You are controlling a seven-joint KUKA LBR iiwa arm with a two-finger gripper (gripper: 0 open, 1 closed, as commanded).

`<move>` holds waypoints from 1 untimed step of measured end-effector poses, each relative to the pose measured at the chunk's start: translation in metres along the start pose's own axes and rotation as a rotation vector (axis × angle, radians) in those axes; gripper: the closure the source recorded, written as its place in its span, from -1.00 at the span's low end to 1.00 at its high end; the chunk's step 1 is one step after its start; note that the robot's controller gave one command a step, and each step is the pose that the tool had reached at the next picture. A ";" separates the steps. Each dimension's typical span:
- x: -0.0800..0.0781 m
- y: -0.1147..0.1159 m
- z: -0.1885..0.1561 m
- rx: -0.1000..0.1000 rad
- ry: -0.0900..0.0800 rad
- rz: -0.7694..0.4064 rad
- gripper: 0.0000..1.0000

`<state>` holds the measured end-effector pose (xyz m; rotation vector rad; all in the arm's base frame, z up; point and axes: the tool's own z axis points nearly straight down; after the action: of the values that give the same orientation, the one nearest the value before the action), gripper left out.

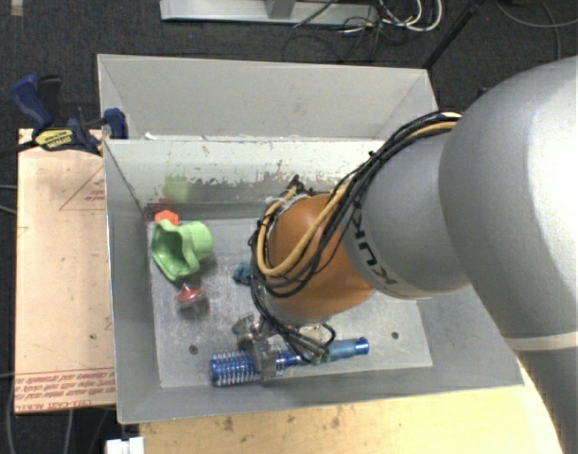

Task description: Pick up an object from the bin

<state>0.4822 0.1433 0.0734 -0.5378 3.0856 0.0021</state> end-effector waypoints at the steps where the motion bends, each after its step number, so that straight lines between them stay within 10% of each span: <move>1: -0.007 -0.005 -0.125 0.000 -0.002 0.043 1.00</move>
Offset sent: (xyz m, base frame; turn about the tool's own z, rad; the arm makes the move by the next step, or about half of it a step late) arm 0.0044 -0.0034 0.1211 0.0433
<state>0.4891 0.1410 0.1986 -0.4716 3.0949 0.0032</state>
